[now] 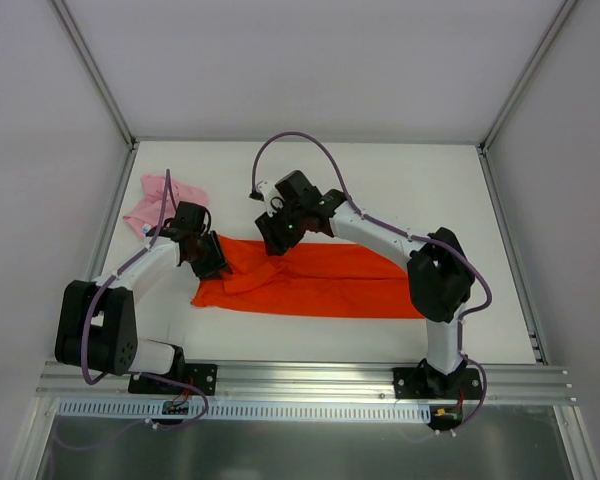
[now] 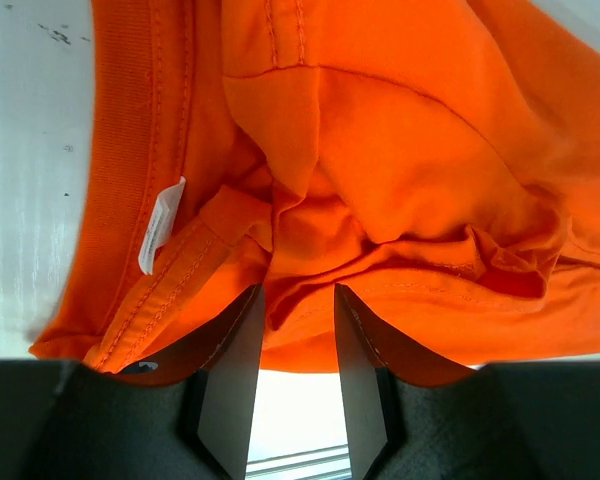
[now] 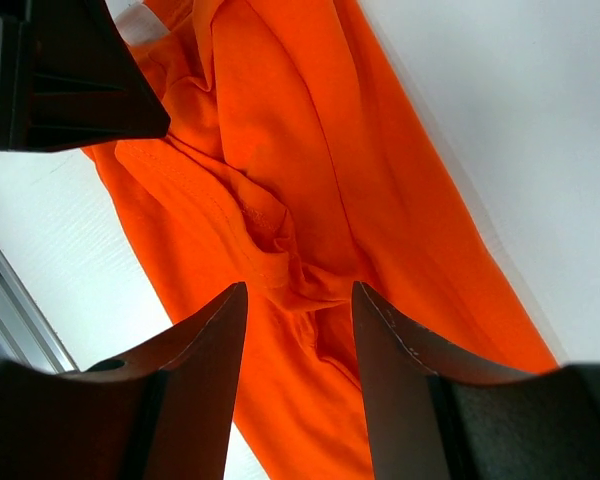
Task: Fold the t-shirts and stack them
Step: Fold the other side of the tshirt into a rectangle
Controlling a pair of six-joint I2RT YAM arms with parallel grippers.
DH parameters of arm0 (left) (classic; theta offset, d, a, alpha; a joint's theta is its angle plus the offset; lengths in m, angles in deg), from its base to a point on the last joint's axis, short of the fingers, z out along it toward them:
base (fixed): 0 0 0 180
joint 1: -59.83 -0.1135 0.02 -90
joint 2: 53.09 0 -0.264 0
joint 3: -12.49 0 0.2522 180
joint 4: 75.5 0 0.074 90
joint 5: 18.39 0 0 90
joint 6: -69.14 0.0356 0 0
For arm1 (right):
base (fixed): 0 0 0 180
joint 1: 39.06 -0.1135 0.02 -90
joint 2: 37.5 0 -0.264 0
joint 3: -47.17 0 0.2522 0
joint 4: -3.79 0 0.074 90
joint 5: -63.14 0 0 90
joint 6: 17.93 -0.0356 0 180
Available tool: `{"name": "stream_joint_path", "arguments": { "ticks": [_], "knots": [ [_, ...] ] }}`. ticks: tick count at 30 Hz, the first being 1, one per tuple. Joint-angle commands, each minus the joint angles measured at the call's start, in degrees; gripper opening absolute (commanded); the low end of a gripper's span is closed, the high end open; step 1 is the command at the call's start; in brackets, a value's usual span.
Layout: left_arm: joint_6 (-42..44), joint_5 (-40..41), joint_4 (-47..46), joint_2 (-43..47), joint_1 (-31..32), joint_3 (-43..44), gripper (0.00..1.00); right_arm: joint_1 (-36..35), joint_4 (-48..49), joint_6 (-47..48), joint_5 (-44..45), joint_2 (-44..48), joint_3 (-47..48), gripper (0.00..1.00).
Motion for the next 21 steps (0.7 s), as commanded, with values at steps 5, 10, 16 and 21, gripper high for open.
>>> {"name": "stream_joint_path", "arguments": {
  "ticks": [5, 10, 16, 21],
  "knots": [
    [-0.7, 2.11, -0.28, -0.01, 1.3, 0.49, 0.33, -0.42, 0.25, 1.31, -0.58, -0.47, 3.97, 0.5],
    [-0.69, 2.64, 1.65, 1.13, 1.82, -0.03, 0.33, -0.42, 0.07, 0.95, -1.02, -1.0, 4.59, 0.49],
    [-0.78, 2.2, 1.83, 2.71, 2.0, -1.53, 0.31, -0.42, 0.07, 0.78, -1.73, -1.52, 4.5, 0.49],
    [-0.7, 2.2, 2.53, 2.54, 2.09, -1.7, 0.28, -0.77, -0.28, 0.6, -1.9, -2.75, 4.67, 0.49]
  ]
}}
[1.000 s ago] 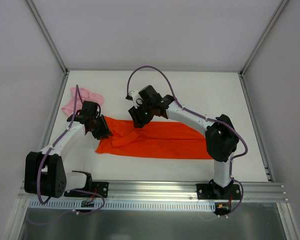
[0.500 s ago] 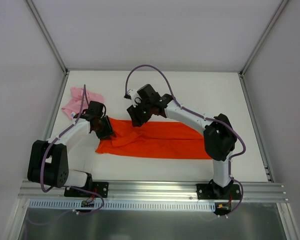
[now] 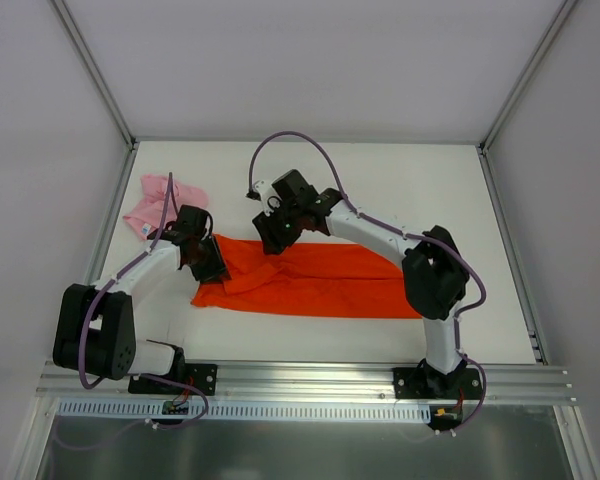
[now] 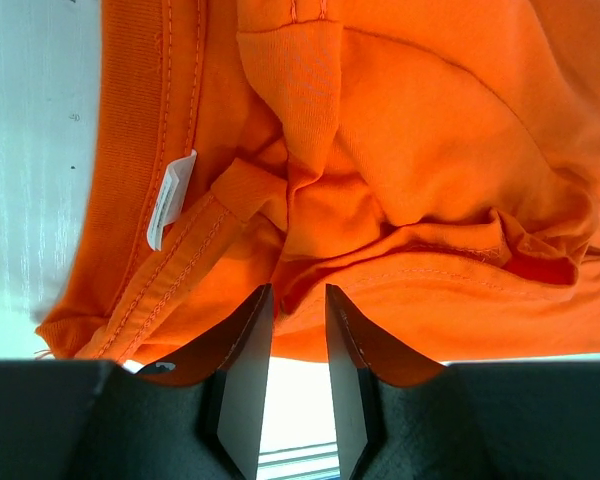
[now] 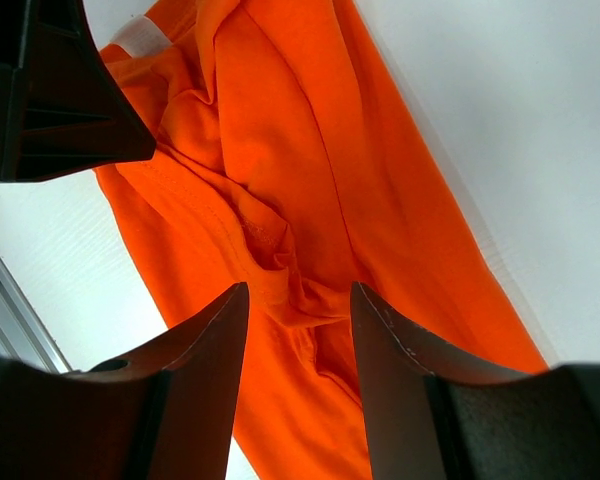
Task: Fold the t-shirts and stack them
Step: Fold the other side of the tshirt into a rectangle
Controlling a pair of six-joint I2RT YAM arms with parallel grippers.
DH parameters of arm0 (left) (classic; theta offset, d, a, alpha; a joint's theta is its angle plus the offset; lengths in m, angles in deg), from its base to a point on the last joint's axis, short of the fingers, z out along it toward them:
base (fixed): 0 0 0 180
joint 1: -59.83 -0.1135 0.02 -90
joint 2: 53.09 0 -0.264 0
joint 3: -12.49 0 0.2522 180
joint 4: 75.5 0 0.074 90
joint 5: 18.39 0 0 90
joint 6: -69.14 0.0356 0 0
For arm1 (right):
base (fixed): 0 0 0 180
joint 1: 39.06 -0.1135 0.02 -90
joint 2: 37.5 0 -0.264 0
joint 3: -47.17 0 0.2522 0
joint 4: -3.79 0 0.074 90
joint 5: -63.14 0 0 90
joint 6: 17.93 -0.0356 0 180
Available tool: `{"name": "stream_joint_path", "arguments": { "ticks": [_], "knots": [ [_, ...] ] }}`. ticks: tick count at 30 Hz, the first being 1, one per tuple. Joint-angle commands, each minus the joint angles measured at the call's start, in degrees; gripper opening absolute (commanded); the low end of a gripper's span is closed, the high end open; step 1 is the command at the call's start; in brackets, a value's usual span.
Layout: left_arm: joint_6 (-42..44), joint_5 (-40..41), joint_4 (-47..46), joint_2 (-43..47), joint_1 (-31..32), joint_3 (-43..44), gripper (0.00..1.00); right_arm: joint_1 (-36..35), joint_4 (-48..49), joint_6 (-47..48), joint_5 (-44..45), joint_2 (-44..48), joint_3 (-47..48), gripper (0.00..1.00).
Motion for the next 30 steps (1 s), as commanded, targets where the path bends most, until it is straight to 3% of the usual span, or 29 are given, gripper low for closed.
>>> {"name": "stream_joint_path", "arguments": {
  "ticks": [1, 9, 12, 14, 19, 26, 30],
  "knots": [
    [-0.46, 0.74, 1.11, 1.57, 0.54, -0.59, 0.28, -0.75, -0.08, 0.23, -1.33, -1.14, 2.57, 0.49],
    [-0.37, -0.67, 1.29, 1.66, 0.62, -1.2, 0.27, -1.45, -0.26, 0.05, -1.51, -2.63, 2.4, 0.48],
    [-0.63, -1.37, 0.93, 2.19, 0.62, -1.9, 0.15, -1.8, -0.17, -0.12, -1.51, -3.16, 2.57, 0.47],
    [-0.72, -1.72, 0.76, 2.28, 0.62, -2.0, 0.0, -1.98, -0.26, -0.3, -1.69, -3.77, 2.75, 0.47],
    [-0.54, -2.51, 0.85, 2.89, 0.62, -2.43, 0.0, -2.5, -0.53, -0.65, -1.95, -5.35, 3.28, 0.41],
    [-0.19, -2.52, 3.21, 5.97, 0.62, -1.47, 0.0, -2.95, -1.14, -1.09, -1.6, -6.68, 3.98, 0.22],
    [0.51, -2.69, 4.18, 6.85, 0.62, -0.85, 0.0, -3.3, -1.49, -1.35, -1.25, -5.1, 2.93, 0.19]
  ]
}}
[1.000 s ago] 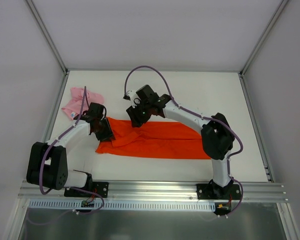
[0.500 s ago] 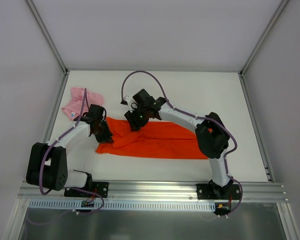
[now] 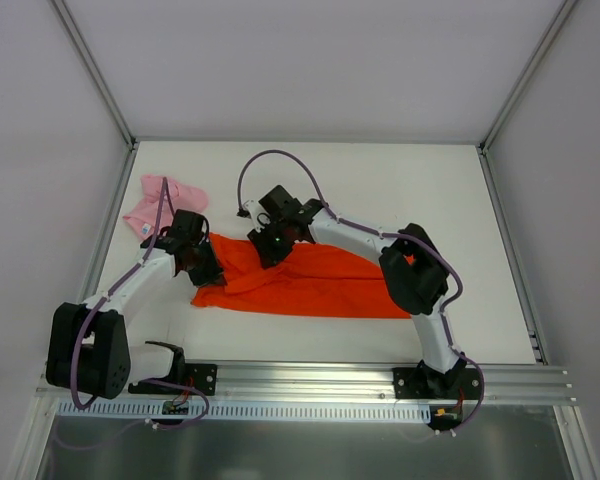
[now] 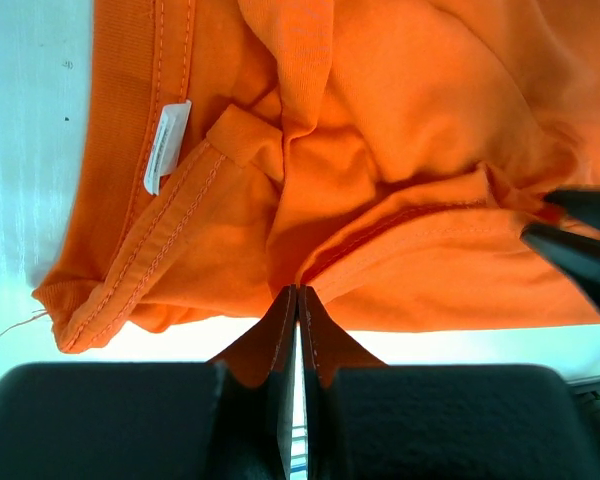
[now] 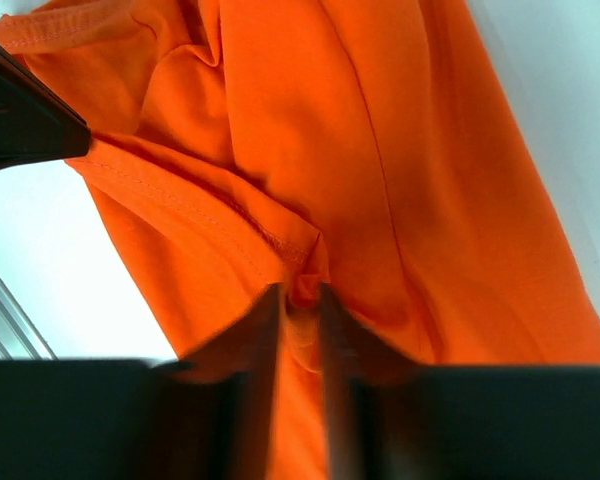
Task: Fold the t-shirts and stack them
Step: Fold the other side of the tshirt into a rectangle
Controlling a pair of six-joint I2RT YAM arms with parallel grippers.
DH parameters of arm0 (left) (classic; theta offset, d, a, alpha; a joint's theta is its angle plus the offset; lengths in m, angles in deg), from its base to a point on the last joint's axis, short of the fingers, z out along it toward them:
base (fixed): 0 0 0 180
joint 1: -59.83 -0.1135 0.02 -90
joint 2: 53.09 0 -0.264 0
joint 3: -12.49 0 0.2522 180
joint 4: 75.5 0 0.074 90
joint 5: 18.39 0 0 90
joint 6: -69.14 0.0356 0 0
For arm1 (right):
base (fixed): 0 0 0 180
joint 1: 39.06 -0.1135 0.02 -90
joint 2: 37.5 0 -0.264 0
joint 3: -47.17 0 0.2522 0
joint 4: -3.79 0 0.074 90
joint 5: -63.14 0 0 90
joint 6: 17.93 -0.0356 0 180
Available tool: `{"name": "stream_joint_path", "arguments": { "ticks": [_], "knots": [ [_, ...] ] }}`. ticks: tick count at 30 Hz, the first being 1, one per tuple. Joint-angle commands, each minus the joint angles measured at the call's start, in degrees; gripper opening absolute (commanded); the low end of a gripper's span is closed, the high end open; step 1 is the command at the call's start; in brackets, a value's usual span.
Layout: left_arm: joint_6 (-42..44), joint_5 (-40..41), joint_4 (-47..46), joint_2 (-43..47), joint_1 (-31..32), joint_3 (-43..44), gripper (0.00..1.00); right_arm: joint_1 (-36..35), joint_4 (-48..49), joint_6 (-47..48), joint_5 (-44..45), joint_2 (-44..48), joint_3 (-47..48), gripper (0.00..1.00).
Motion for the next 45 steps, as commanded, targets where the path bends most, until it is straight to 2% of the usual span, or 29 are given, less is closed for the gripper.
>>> {"name": "stream_joint_path", "arguments": {
  "ticks": [1, 2, 9, 11, 12, 15, 22, 29, 31, 32, 35, 36, 37, 39, 41, 42, 43, 44, 45],
  "knots": [
    [0.93, -1.16, 2.24, 1.56, 0.62, 1.22, 0.0, -0.63, -0.29, -0.37, -0.39, 2.27, 0.94, 0.31],
    [1.1, -1.16, 2.33, 1.56, 0.62, 1.14, 0.0, -0.72, -0.29, -0.28, -0.39, 2.62, 0.67, 0.35],
    [1.63, -1.87, 2.24, 1.91, 0.62, 0.78, 0.0, -1.6, -0.29, -0.98, -0.66, 4.39, -1.17, 0.37],
    [1.63, -1.87, 2.42, 2.26, 0.62, 0.7, 0.0, -2.03, -0.46, -1.07, -0.22, 4.12, -1.61, 0.26],
    [1.81, -1.87, 2.59, 2.7, 0.62, 0.52, 0.0, -2.21, -0.55, -1.33, 0.04, 4.21, -1.96, 0.17],
    [2.07, -2.3, 3.38, 3.93, 0.54, 0.52, 0.0, -3.18, -0.29, -2.3, 0.83, 6.13, -2.84, 0.06],
    [4.71, -1.87, 8.12, 7.53, 0.62, 2.63, 0.0, -5.55, 1.56, -5.55, 3.99, 12.2, -6.97, 0.04],
    [6.73, -3.1, 10.32, 7.98, 0.71, 2.98, 0.0, -7.22, 2.26, -7.57, 6.02, 12.21, -9.35, 0.04],
    [6.73, -3.53, 10.59, 8.15, 0.71, 2.72, 0.0, -7.48, 3.22, -7.58, 6.72, 11.94, -10.14, 0.06],
    [6.56, -3.97, 10.5, 8.41, 0.71, 2.37, 0.0, -7.57, 3.58, -7.49, 7.07, 11.59, -10.4, 0.14],
    [6.2, -4.94, 9.89, 8.42, 0.71, 1.75, 0.0, -7.57, 4.19, -6.96, 7.43, 10.36, -10.32, 0.2],
    [6.03, -4.94, 9.71, 8.24, 0.71, 1.66, 0.0, -7.57, 4.11, -6.61, 7.86, 9.49, -10.14, 0.29],
    [5.94, -5.03, 9.54, 8.07, 0.71, 1.66, 0.0, -7.57, 4.02, -6.61, 8.22, 9.31, -10.31, 0.32],
    [5.85, -5.21, 9.27, 7.98, 0.97, 1.58, 0.0, -7.57, 4.19, -6.52, 9.09, 9.39, -10.84, 0.31],
    [5.77, -5.64, 8.83, 7.71, 1.24, 1.49, 0.0, -7.49, 5.16, -6.35, 9.36, 10.18, -12.51, 0.44],
    [5.68, -5.82, 8.66, 7.54, 1.24, 1.23, 0.04, -7.57, 5.68, -6.08, 9.36, 10.79, -13.03, 0.42],
    [5.68, -6.78, 8.31, 7.28, 1.32, 0.7, 0.1, -7.57, 5.6, -5.99, 9.45, 10.97, -13.3, 0.33],
    [5.59, -7.22, 8.04, 7.27, 1.41, 0.52, 0.26, -7.49, 5.51, -5.82, 9.54, 10.98, -13.22, 0.34],
    [5.33, -7.58, 7.69, 7.1, 1.41, 0.26, 0.34, -7.57, 5.25, -5.64, 9.36, 11.15, -13.13, 0.35]
  ]
}}
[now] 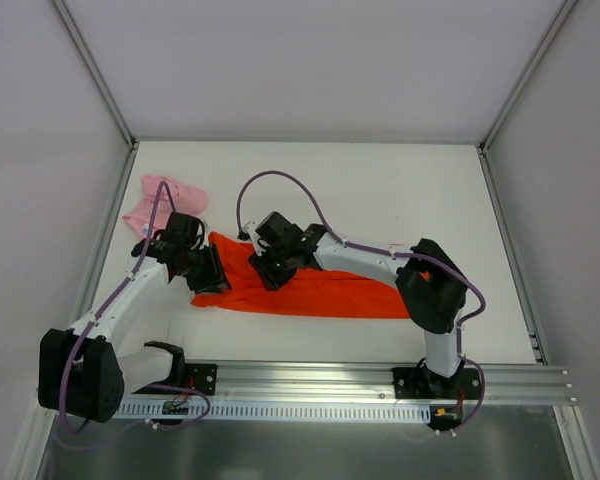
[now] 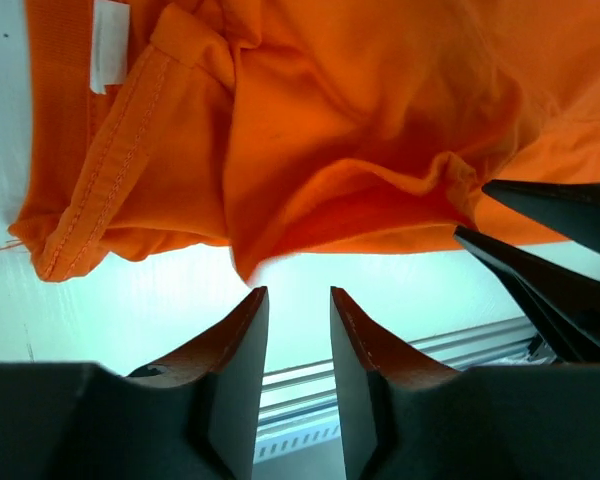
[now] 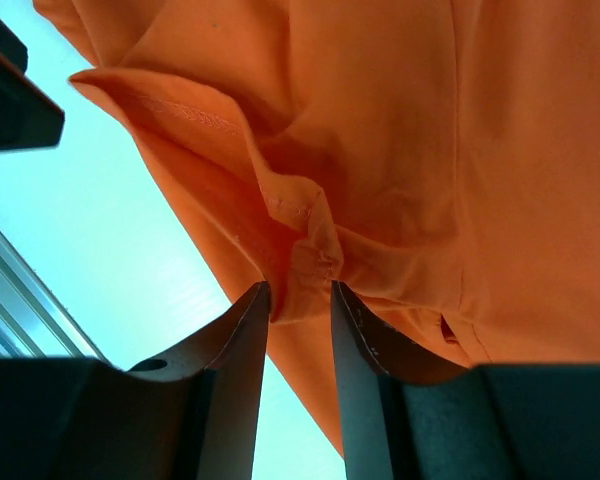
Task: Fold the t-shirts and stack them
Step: Fold the other side of the tshirt into a rectangle
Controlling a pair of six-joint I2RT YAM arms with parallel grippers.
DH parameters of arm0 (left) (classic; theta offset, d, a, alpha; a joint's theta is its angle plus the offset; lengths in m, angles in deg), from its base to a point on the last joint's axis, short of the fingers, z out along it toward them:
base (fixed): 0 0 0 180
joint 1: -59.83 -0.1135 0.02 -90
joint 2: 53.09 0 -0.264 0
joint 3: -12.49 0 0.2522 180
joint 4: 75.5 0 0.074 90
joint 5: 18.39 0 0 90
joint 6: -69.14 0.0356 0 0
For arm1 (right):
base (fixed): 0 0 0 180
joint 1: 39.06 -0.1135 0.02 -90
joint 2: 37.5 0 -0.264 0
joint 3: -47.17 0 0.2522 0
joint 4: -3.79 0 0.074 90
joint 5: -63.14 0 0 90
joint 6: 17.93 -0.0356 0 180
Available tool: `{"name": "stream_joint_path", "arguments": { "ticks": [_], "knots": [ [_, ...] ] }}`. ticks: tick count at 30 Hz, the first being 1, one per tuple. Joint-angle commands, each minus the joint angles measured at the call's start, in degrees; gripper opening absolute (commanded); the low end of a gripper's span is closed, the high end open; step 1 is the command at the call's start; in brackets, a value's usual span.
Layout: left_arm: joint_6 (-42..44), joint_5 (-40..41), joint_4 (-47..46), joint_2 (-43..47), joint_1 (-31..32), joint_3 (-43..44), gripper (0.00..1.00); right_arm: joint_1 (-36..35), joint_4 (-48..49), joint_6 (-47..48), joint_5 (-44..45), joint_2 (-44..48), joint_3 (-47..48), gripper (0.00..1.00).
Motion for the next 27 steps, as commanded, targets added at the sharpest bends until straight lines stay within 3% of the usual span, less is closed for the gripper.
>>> {"name": "stream_joint_path", "arguments": {
  "ticks": [1, 6, 9, 13, 18, 27],
  "knots": [
    [-0.07, -3.18, -0.81, 0.23, 0.65, -1.05, 0.37, -0.3, 1.34, 0.98, 0.99, 1.84, 0.09, 0.35],
    [-2.27, 0.3, -0.3, 4.0, 0.82, 0.87, 0.59, -0.38, 1.77, 0.98, 1.6, 5.26, 0.1, 0.36],
    [-3.76, 5.84, 0.24, 4.28, 0.65, 3.77, 0.59, -0.21, 2.13, -0.5, 4.66, 7.64, -0.17, 0.35],
    [-3.94, 7.27, 0.51, -3.88, 0.65, 11.05, 0.44, 0.58, 1.69, -8.32, 8.02, 8.61, 0.71, 0.22],
    [-4.99, 4.2, -3.62, -12.83, 0.56, 16.33, 0.34, 0.5, 1.15, -21.24, 6.45, 5.72, 2.82, 0.02],
    [-2.71, 4.02, -7.23, -26.12, 0.3, 19.6, 0.19, 0.32, 8.27, -26.18, 2.05, -2.46, 3.96, 0.01]
  ]
}}
